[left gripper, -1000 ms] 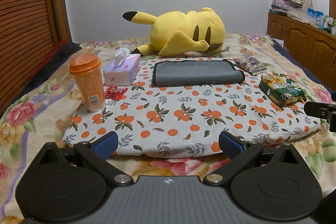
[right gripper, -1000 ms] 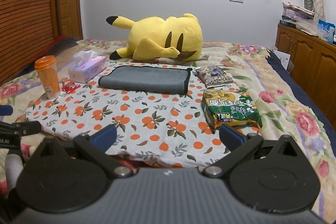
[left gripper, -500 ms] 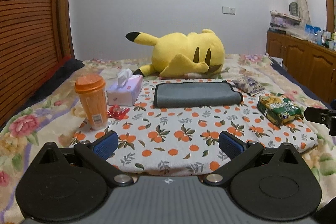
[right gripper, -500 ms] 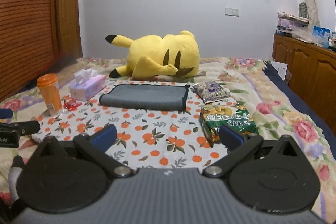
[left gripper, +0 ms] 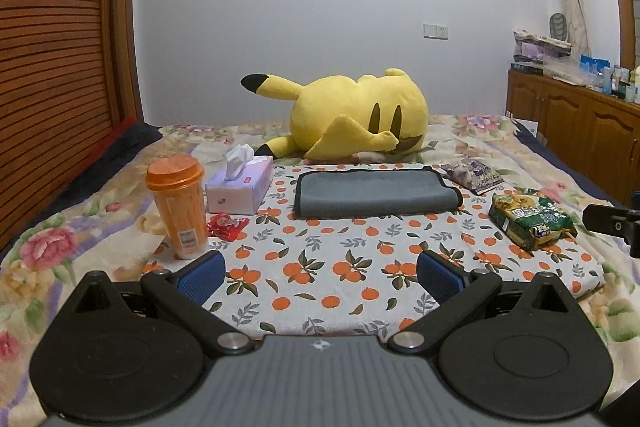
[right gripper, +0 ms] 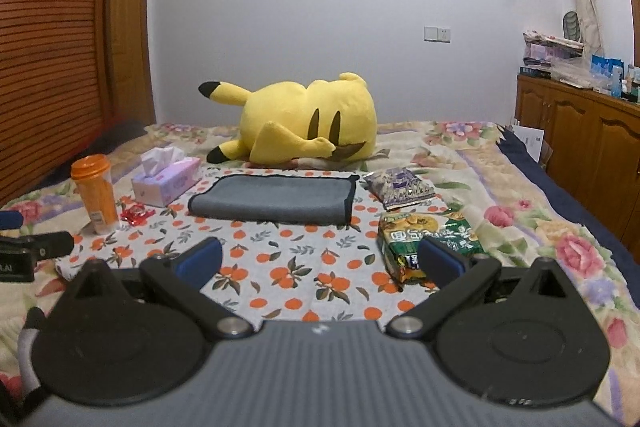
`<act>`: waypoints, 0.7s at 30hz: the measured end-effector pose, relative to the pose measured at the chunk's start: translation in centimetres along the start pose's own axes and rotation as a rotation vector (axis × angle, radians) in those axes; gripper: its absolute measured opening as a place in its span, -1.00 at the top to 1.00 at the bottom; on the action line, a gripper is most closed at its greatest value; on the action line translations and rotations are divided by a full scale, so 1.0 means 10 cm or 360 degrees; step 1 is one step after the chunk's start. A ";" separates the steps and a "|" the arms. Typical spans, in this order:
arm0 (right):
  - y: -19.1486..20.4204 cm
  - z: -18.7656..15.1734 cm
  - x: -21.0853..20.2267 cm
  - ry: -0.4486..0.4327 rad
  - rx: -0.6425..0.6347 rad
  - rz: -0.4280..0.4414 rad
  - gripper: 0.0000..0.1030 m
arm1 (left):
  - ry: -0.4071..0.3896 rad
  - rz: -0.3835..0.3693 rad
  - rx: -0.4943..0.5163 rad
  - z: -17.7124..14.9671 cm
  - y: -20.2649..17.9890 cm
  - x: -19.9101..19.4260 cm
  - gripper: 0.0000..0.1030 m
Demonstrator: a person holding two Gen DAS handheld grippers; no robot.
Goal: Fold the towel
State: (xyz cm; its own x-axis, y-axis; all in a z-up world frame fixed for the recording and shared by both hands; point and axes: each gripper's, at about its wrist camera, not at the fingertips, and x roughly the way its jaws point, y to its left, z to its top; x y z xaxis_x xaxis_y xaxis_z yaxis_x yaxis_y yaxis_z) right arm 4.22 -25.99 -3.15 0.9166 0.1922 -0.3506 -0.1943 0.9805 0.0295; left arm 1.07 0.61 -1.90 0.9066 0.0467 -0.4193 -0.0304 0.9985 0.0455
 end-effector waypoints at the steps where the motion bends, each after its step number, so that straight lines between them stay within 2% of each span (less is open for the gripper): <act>1: 0.00 0.00 0.00 -0.0003 0.0000 -0.0001 -1.00 | -0.0001 0.0000 0.0000 0.00 0.00 0.00 -1.00; 21: -0.02 0.01 -0.02 -0.0012 0.0006 -0.0002 -1.00 | -0.0006 0.0003 0.0002 0.01 0.01 -0.01 -1.00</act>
State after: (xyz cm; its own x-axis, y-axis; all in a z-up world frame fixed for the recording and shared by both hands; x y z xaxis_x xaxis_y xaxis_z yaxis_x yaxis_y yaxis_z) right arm 4.07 -26.19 -2.97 0.9194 0.1912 -0.3436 -0.1918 0.9809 0.0328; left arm 1.03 0.71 -1.80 0.9082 0.0487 -0.4158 -0.0318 0.9984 0.0474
